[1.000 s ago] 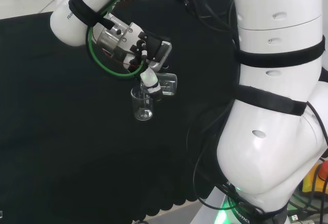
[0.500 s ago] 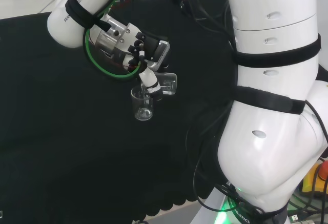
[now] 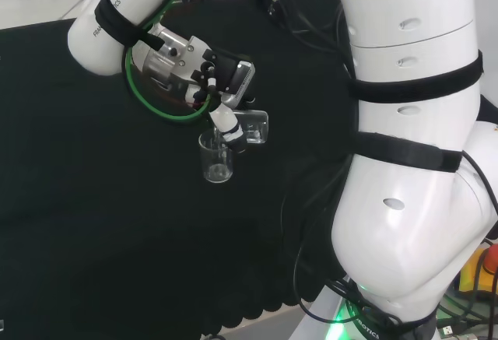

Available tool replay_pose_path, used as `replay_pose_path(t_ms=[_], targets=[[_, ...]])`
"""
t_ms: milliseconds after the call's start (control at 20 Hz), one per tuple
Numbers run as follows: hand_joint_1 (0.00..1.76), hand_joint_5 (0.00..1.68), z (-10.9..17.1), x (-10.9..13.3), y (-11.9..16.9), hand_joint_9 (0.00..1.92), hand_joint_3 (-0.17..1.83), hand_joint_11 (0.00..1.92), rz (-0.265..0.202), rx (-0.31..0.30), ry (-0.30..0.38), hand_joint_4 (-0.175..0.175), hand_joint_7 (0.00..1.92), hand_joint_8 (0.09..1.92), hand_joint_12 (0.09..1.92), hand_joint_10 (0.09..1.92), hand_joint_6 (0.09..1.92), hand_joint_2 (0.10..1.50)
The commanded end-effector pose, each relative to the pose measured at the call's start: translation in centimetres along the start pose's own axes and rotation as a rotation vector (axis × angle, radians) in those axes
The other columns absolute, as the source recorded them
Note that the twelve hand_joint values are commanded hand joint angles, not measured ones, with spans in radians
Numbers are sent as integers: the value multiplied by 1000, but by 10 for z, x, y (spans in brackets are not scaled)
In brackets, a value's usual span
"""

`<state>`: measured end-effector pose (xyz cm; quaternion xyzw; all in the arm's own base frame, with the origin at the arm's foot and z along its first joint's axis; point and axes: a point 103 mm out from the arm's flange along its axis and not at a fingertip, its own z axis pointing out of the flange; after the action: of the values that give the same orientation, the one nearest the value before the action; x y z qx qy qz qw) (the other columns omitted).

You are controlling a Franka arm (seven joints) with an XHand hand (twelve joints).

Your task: Pour the water from the handheld beaker into the one on the table.

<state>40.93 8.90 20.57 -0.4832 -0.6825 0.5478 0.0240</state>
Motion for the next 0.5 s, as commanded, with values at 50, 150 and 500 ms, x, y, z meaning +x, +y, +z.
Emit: replay_pose_path(t_ms=[50,150,500], targets=[[1116,1101,-1,2,1,1579,1017,1350,14,21,-17,54,1506,876,809,621,1165,575],[1115,1101,-1,3,1,1579,1016,1350,13,33,-22,55,1505,876,809,622,1165,576],[1114,1100,-5,3,1,1577,1014,1350,16,45,-38,58,1504,878,808,625,1165,577]])
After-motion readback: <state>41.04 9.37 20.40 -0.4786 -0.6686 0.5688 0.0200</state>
